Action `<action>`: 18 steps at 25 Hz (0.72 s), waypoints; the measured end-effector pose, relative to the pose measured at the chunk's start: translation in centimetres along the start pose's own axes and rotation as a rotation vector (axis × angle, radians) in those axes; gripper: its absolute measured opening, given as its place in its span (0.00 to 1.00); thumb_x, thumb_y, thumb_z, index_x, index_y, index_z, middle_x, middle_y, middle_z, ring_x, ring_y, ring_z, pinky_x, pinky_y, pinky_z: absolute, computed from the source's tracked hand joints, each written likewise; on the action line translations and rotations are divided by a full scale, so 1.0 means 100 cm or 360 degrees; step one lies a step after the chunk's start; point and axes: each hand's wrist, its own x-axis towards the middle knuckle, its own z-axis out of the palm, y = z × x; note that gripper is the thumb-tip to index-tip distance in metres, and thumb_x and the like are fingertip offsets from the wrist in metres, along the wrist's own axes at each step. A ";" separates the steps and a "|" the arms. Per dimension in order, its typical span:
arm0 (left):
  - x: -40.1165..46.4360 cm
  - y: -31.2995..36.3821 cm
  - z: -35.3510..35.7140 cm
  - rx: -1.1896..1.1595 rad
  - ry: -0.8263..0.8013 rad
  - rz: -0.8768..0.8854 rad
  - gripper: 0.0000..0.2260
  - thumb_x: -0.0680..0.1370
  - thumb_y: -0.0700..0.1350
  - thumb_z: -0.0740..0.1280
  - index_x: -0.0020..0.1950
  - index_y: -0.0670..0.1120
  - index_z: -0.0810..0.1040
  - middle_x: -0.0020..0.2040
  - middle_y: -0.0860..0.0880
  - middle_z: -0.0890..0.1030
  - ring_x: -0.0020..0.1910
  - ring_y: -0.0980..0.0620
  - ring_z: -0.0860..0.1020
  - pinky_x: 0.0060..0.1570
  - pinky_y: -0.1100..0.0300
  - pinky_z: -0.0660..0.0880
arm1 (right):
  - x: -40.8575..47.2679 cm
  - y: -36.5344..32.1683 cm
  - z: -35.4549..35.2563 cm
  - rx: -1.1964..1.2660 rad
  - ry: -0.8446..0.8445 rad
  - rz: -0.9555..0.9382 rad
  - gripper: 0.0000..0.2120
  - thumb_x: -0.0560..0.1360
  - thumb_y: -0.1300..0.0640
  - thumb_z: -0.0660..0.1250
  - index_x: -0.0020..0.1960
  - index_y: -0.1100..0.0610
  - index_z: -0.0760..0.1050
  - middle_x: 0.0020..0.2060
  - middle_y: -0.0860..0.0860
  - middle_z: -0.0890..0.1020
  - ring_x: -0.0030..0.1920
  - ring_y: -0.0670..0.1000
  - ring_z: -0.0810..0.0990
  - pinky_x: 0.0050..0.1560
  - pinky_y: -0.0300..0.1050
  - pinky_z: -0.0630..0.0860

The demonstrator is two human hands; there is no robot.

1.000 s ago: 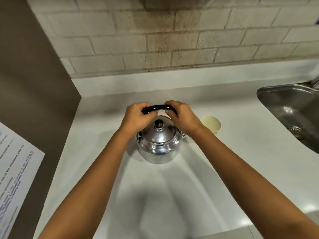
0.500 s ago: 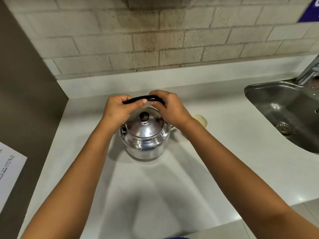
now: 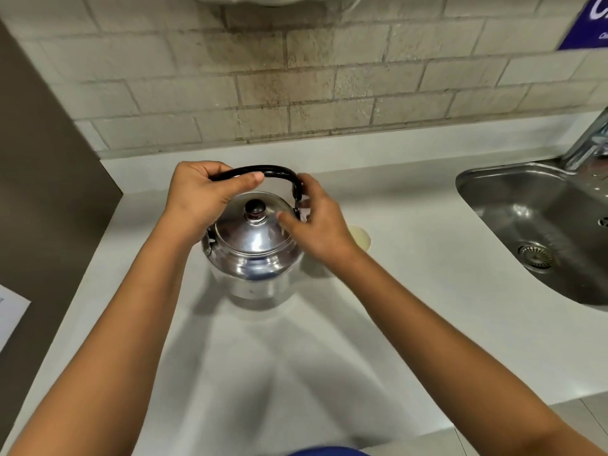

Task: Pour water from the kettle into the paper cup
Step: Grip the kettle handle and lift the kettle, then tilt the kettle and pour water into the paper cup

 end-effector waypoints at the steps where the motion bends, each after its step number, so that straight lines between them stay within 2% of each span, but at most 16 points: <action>1: -0.001 0.002 0.002 0.0014 -0.0005 0.0004 0.10 0.64 0.46 0.78 0.26 0.50 0.79 0.22 0.57 0.77 0.26 0.57 0.74 0.31 0.66 0.72 | -0.013 0.005 0.003 0.0003 -0.0021 -0.0001 0.27 0.71 0.60 0.69 0.68 0.58 0.65 0.61 0.56 0.77 0.56 0.49 0.75 0.61 0.45 0.73; 5: -0.010 0.006 0.013 0.0136 -0.0034 -0.0004 0.11 0.63 0.47 0.78 0.25 0.51 0.78 0.18 0.59 0.75 0.19 0.65 0.71 0.22 0.74 0.68 | -0.045 0.023 0.014 0.0070 -0.0084 0.0049 0.27 0.72 0.58 0.69 0.67 0.61 0.64 0.62 0.58 0.75 0.63 0.55 0.73 0.64 0.55 0.71; 7: -0.014 0.007 0.016 0.0173 -0.0027 -0.0011 0.11 0.64 0.47 0.78 0.26 0.51 0.78 0.17 0.60 0.74 0.17 0.65 0.70 0.21 0.74 0.67 | -0.053 0.030 0.017 0.0112 -0.0093 0.0081 0.30 0.71 0.57 0.70 0.69 0.61 0.62 0.64 0.58 0.73 0.65 0.55 0.70 0.66 0.55 0.69; 10: -0.016 0.011 0.022 0.0210 -0.0044 -0.0008 0.11 0.64 0.47 0.78 0.27 0.51 0.78 0.17 0.60 0.74 0.17 0.65 0.70 0.20 0.74 0.67 | -0.063 0.042 0.021 0.0124 -0.0113 0.0192 0.38 0.70 0.54 0.71 0.74 0.58 0.55 0.73 0.56 0.62 0.73 0.53 0.59 0.73 0.53 0.61; 12: -0.016 0.015 0.027 0.0276 -0.0080 -0.0002 0.10 0.62 0.50 0.79 0.26 0.51 0.79 0.18 0.59 0.75 0.18 0.65 0.70 0.21 0.74 0.67 | -0.066 0.049 0.024 0.0171 -0.0106 0.0260 0.40 0.71 0.52 0.71 0.75 0.58 0.52 0.75 0.56 0.58 0.75 0.53 0.55 0.74 0.54 0.59; 15: -0.015 0.021 0.038 0.0461 -0.0105 0.0000 0.12 0.59 0.55 0.78 0.28 0.50 0.80 0.19 0.56 0.74 0.18 0.64 0.69 0.21 0.74 0.67 | -0.066 0.057 0.027 0.0290 -0.0059 0.0306 0.40 0.71 0.54 0.71 0.75 0.59 0.51 0.75 0.56 0.58 0.76 0.53 0.55 0.74 0.56 0.61; 18: -0.013 0.026 0.048 0.0606 -0.0144 0.0017 0.12 0.60 0.56 0.78 0.28 0.50 0.80 0.21 0.55 0.73 0.17 0.65 0.67 0.20 0.75 0.64 | -0.064 0.062 0.028 0.0439 -0.0012 0.0328 0.40 0.71 0.56 0.72 0.74 0.59 0.53 0.74 0.56 0.61 0.74 0.52 0.59 0.73 0.56 0.63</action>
